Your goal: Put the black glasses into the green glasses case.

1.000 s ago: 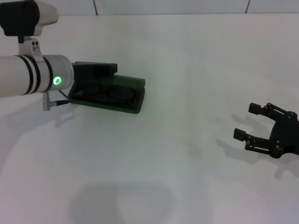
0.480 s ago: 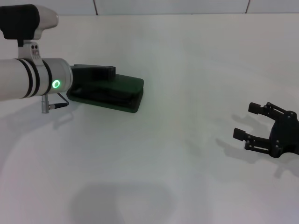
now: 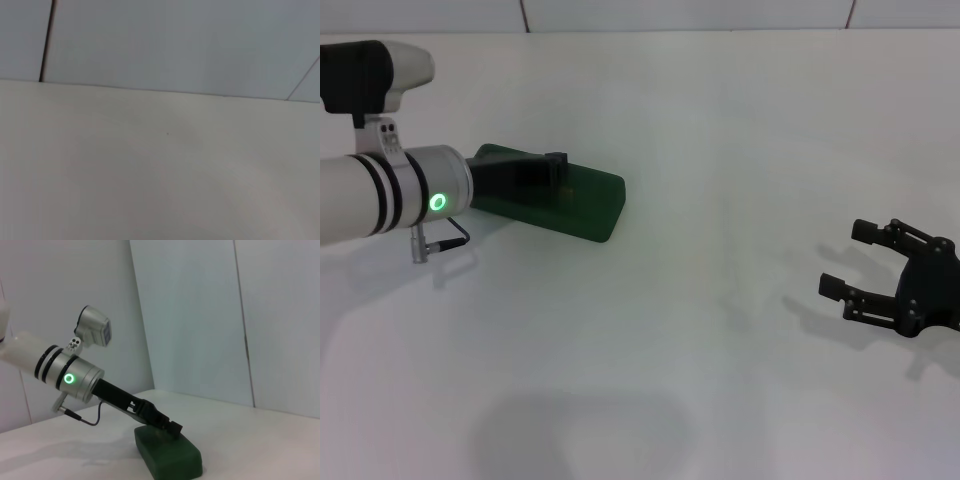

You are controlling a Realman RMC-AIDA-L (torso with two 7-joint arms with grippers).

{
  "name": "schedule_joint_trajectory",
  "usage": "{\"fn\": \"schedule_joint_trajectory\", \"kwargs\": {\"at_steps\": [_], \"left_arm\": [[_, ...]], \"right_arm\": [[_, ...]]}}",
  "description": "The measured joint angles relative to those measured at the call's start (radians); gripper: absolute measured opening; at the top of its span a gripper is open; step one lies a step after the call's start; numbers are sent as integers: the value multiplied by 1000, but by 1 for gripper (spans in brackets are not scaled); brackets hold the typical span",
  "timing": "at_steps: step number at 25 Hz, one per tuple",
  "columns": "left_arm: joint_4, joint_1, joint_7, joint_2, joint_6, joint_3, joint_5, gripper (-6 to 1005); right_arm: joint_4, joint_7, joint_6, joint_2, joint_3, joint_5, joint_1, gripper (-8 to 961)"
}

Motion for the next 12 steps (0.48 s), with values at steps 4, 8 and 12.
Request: {"fn": "schedule_joint_trajectory", "kwargs": {"at_steps": [4, 8, 12], "left_arm": [[-16, 0, 46, 1, -5, 0, -57, 128], [29, 2, 60, 5, 29, -4, -101, 129], [61, -11, 66, 8, 126, -58, -121, 130]], "right_arm": [[-2, 0, 0, 0, 0, 0, 0, 874], [-3, 0, 0, 0, 0, 0, 0, 874], [-2, 0, 0, 0, 0, 0, 0, 874]]}}
